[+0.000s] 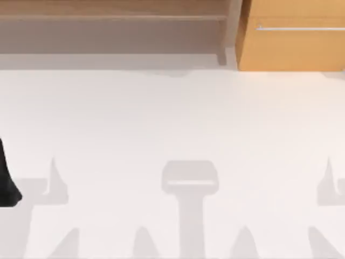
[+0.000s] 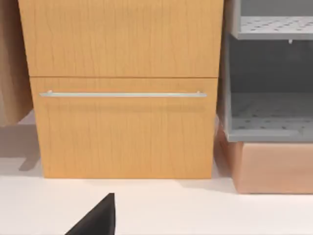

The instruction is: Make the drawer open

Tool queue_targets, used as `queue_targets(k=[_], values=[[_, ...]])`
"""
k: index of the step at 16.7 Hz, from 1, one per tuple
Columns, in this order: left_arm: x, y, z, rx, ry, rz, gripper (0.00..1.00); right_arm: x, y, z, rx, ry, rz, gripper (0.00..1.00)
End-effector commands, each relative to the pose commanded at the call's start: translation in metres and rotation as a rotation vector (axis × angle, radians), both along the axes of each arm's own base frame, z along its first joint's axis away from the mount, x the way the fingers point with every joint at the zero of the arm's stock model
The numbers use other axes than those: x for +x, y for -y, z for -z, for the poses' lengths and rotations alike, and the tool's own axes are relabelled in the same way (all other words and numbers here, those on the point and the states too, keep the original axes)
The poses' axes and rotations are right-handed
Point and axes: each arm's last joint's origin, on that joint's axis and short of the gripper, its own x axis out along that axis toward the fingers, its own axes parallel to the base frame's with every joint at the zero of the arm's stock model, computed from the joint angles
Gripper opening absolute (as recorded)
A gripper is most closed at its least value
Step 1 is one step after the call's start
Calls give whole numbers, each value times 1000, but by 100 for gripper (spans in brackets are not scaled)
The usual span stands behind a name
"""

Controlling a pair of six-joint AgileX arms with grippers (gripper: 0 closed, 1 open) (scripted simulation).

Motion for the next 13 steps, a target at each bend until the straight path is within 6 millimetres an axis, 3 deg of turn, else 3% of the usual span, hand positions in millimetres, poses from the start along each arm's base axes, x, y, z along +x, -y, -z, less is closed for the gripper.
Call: queue_targets(k=[3,7,13], values=[[0,0,0,0,0,0,100,0,1,-4,-1,7,-1,100],[0,0,0,0,0,0,100,6,8,-35,-8,43,-3,100],[0,0,0,0,0,0,100,50,44,-90,-13,29,4,100]])
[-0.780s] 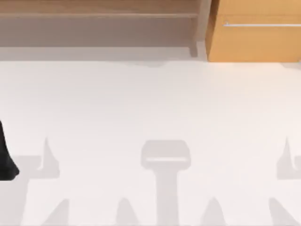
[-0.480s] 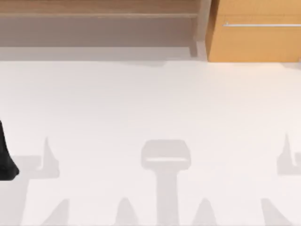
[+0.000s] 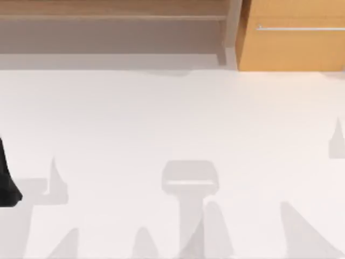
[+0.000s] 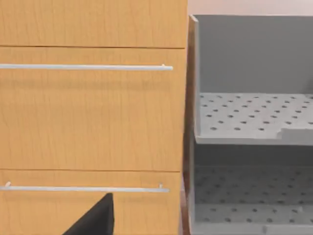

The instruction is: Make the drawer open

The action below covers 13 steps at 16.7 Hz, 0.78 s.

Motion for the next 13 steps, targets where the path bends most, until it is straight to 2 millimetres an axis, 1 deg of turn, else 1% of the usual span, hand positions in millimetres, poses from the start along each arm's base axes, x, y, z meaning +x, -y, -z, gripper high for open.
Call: queue_targets(k=[2,4,6,8,10,13], values=[[0,0,0,0,0,0,100,22,22,-12,3,-12,1,100],[0,0,0,0,0,0,100,42,47,-18,8,-22,1,100],[0,0,0,0,0,0,100,58,72,-19,13,-29,-1,100],[0,0,0,0,0,0,100,69,92,-18,15,-32,-2,100],[0,0,0,0,0,0,100,74,104,-18,13,-30,-4,100],[0,0,0,0,0,0,100,75,107,-18,13,-29,-4,100]])
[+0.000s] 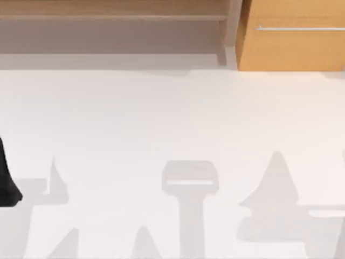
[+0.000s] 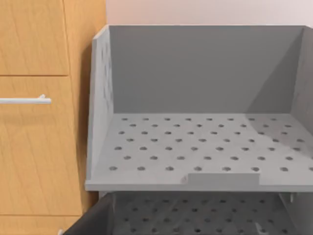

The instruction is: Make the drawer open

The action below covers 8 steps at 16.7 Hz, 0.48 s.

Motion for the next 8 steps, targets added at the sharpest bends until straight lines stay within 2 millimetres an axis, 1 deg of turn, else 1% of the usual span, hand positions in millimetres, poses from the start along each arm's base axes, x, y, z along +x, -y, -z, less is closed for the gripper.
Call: queue_targets(k=[4,6,8], values=[[0,0,0,0,0,0,100,3,-2,1,-12,-1,-2,100],[0,0,0,0,0,0,100,15,-3,4,-69,4,-3,100],[0,0,0,0,0,0,100,35,-7,11,-167,11,-3,100]])
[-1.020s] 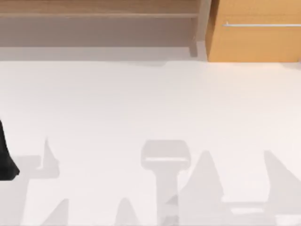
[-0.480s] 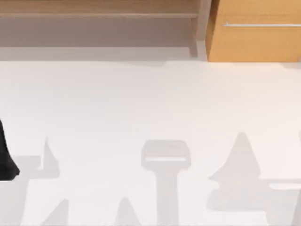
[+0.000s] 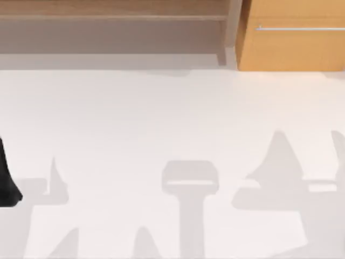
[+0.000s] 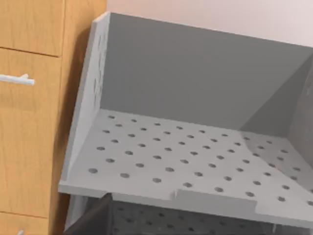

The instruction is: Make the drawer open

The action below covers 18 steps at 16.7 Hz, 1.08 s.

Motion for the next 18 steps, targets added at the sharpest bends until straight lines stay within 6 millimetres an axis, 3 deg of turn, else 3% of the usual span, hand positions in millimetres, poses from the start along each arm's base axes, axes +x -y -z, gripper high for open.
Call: queue_targets(k=[5,10,14,18], values=[[0,0,0,0,0,0,100,70,-34,38,-413,9,9,100],[0,0,0,0,0,0,100,125,-109,97,-923,8,18,100],[0,0,0,0,0,0,100,140,-173,140,-1238,0,20,100],[0,0,0,0,0,0,100,140,-212,165,-1390,-11,19,100]])
